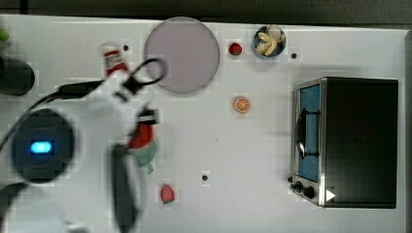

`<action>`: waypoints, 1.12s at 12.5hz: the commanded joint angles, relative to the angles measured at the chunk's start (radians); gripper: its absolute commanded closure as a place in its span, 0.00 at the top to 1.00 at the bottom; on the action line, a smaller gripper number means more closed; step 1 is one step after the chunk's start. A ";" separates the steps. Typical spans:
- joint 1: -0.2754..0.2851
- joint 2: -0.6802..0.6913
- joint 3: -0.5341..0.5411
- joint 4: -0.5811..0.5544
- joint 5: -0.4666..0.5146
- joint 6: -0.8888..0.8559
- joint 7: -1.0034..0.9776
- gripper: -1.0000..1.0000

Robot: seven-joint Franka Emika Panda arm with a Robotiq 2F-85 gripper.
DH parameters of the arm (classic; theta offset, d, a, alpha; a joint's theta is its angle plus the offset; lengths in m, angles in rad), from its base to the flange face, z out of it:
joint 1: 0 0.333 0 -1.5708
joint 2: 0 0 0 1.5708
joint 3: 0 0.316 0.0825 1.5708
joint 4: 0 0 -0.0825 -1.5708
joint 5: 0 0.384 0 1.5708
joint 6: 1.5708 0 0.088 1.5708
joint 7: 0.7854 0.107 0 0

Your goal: Pick Ketchup from the table and place it in strainer.

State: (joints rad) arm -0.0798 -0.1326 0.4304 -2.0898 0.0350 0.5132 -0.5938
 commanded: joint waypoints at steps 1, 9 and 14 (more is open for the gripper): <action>0.069 0.146 0.124 -0.036 0.023 0.057 0.302 0.63; 0.149 0.452 0.266 -0.036 -0.038 0.389 0.470 0.63; 0.182 0.585 0.261 -0.039 -0.121 0.493 0.626 0.67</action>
State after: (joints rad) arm 0.1034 0.4546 0.6943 -2.1406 -0.0612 1.0000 -0.0724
